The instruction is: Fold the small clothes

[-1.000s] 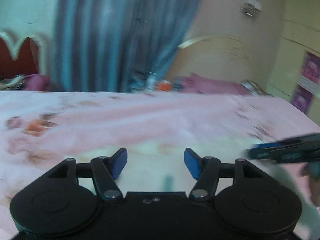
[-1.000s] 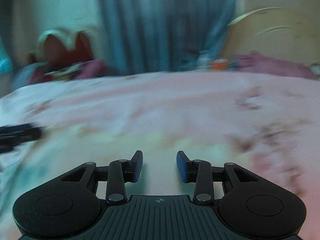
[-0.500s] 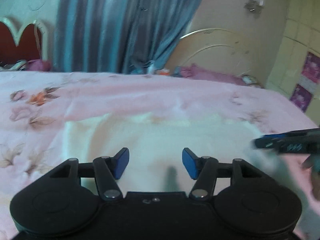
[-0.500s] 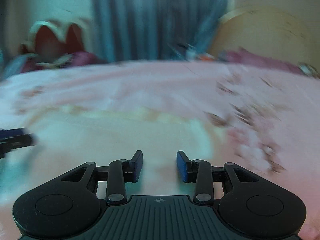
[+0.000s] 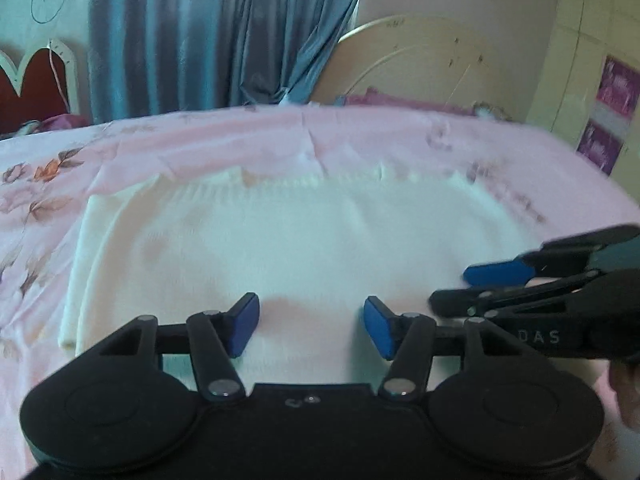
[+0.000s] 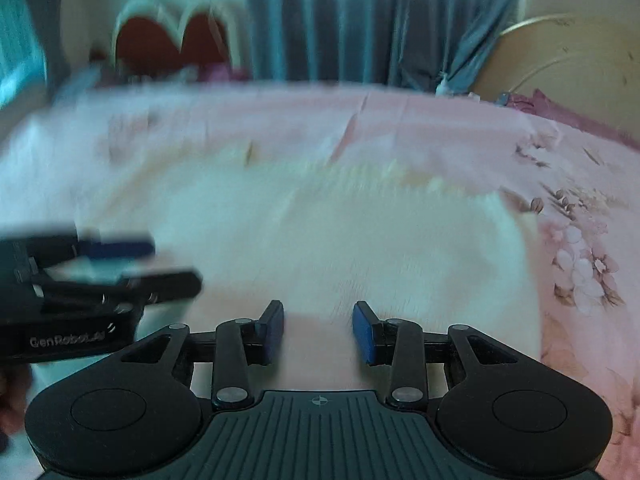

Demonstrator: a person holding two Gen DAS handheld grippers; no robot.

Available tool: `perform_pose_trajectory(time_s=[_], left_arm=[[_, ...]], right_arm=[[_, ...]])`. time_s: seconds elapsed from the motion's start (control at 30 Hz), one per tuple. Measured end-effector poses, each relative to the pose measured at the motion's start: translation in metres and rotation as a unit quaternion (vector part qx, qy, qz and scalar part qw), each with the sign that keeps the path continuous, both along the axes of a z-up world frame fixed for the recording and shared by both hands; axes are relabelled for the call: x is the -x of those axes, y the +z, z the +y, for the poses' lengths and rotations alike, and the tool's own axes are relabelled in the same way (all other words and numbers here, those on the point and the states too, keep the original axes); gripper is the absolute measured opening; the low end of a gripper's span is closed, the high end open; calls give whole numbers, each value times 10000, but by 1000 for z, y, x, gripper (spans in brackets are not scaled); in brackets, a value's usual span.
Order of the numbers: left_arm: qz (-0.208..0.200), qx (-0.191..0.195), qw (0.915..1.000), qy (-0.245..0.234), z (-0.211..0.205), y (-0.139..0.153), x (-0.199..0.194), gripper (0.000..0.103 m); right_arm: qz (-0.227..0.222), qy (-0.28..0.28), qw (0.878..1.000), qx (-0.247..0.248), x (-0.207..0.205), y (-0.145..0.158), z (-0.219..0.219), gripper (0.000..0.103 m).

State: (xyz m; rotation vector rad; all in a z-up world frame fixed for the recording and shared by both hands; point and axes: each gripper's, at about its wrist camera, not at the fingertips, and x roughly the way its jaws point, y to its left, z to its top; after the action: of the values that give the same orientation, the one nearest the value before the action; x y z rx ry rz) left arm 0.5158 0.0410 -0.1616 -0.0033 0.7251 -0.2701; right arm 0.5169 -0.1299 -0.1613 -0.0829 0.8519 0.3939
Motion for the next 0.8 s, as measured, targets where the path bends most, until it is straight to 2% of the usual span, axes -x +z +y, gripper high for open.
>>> perform_pose_trajectory(time_s=[0.07,0.1,0.17,0.27,0.3,0.4,0.53,0.77,0.8], left_arm=[[-12,204,9998,50,8,7,13,55],[-61,325,9994,48,15,11,25,56],[-156,256,9995,7,13,15,43,56],[-69,171,9998,-9,5,8,64,55],[8,143,9999,52,4,5,67,50],[69,104,9998,133,5,-5,76,52],[22,64,9997,253,15,-1,84,52],[11,-21,9976,698,56,-2,107,52],[11,6,9970,774,60,-1,108,52]], right_arm=[[-58,-218,9997,35,11,7,-9,37],[-142,-189,9997,-110,21,14,-13,37],[-46,60,9988,-487,41,20,-13,37],[46,309,9984,-471,65,12,0,37],[121,297,9983,-480,71,7,5,37],[190,281,9976,-602,83,-1,9,37],[37,410,9988,-262,101,4,10,37],[136,-891,9959,-36,110,-3,-73,36],[179,-945,9953,-95,111,-4,-81,28]])
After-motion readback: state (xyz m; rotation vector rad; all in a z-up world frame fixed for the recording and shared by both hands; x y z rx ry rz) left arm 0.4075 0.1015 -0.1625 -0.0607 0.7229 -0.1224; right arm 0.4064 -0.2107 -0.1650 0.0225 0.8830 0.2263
